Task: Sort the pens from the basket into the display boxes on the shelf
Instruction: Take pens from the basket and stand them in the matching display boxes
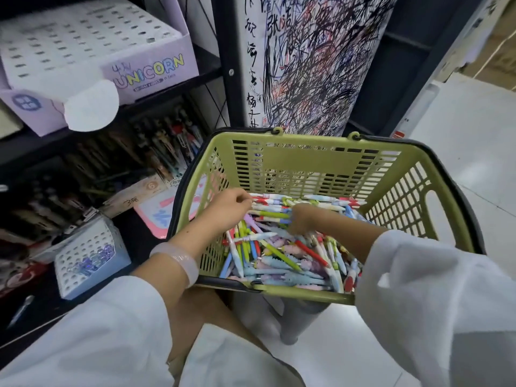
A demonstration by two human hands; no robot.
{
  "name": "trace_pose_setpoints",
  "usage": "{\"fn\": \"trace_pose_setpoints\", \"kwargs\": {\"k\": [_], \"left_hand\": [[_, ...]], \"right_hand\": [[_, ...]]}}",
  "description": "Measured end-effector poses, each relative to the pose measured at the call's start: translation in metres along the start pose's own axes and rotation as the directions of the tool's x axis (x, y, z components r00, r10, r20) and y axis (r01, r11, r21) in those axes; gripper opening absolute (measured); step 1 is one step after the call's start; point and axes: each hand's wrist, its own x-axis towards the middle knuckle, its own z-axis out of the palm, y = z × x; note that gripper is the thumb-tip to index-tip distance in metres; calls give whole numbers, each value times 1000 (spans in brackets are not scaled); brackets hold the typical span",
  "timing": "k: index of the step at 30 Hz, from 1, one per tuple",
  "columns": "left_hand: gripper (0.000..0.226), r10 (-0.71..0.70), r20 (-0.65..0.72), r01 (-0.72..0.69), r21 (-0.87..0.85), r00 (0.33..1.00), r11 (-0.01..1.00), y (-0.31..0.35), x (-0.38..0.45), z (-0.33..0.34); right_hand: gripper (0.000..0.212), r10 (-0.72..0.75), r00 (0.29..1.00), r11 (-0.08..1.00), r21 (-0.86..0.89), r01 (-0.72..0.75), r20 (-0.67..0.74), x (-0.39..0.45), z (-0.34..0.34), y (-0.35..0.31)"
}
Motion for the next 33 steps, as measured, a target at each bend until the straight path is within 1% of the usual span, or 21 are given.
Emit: {"fn": "trace_pose_setpoints", "kwargs": {"k": [1, 3, 5, 6, 8, 10, 11, 13, 14, 16, 17, 18, 21, 23, 24, 25, 26, 28, 29, 31, 33], "left_hand": [[14, 1, 1, -1, -11, 1000, 1000, -1, -1, 0], [14, -7, 3, 8, -37, 1000, 999, 0, -4, 0], [16, -37, 26, 40, -114, 999, 993, 5, -8, 2], [17, -51, 46, 58, -169, 998, 984, 8, -10, 5], [26, -59, 97, 86, -303, 994, 949, 17, -16, 10], [34, -42, 153, 119, -540, 987, 833, 26, -22, 15], [35, -32, 165, 135, -664, 986, 735, 30, -25, 14], [36, -37, 118, 120, -840, 992, 529, 37, -30, 10], [35, -58, 66, 85, -883, 996, 461, 40, -32, 6], [35, -104, -61, -11, -905, 993, 425, 43, -36, -2], [33, -123, -118, -55, -903, 985, 425, 45, -40, -5], [32, -143, -161, -87, -902, 977, 423, 46, -43, -10], [32, -146, -267, -169, -863, 953, 476, 48, -57, -32], [29, -113, -343, -243, -828, 932, 506, 46, -69, -51], [28, -97, -378, -283, -817, 921, 502, 44, -77, -61], [28, -79, -407, -318, -807, 910, 497, 42, -85, -71], [28, -63, -433, -348, -795, 899, 496, 40, -94, -82], [28, -64, -497, -409, -774, 865, 483, 35, -114, -103], [26, -70, -534, -452, -771, 842, 448, 32, -124, -114], [23, -67, -589, -512, -749, 806, 421, 23, -144, -138], [23, -37, -598, -505, -708, 801, 493, 11, -164, -161]], "right_hand": [[18, 13, 1000, 999, 52, -13, 1, -5, -5, 5], [32, -11, 1000, 986, 167, 12, -11, -19, -16, 14], [33, -53, 996, 945, 318, 72, -68, -34, -27, 16], [28, -88, 990, 893, 433, 126, -107, -42, -31, 13], [18, -181, 968, 710, 659, 249, -171, -61, -38, -6], [16, -316, 921, 529, 763, 372, -229, -78, -40, -31], [20, -367, 891, 490, 759, 429, -267, -84, -39, -43], [26, -387, 848, 543, 654, 527, -362, -96, -37, -66], [28, -386, 819, 591, 567, 573, -425, -100, -37, -76], [22, -406, 747, 630, 430, 646, -527, -110, -40, -92], [15, -421, 715, 615, 403, 678, -559, -117, -42, -99], [15, -442, 695, 583, 407, 703, -567, -122, -44, -105], [24, -496, 703, 391, 591, 705, -510, -133, -48, -120], [24, -531, 730, 206, 771, 603, -430, -137, -53, -132], [25, -550, 732, 142, 819, 557, -402, -138, -55, -141], [27, -553, 727, 128, 821, 557, -407, -140, -57, -151], [27, -542, 712, 159, 778, 608, -445, -143, -59, -163], [23, -512, 655, 238, 642, 729, -555, -149, -62, -188], [21, -507, 627, 233, 606, 761, -592, -153, -65, -202], [17, -495, 594, 123, 625, 771, -635, -161, -74, -232], [15, -492, 557, -48, 659, 750, -669, -171, -86, -262]]}}
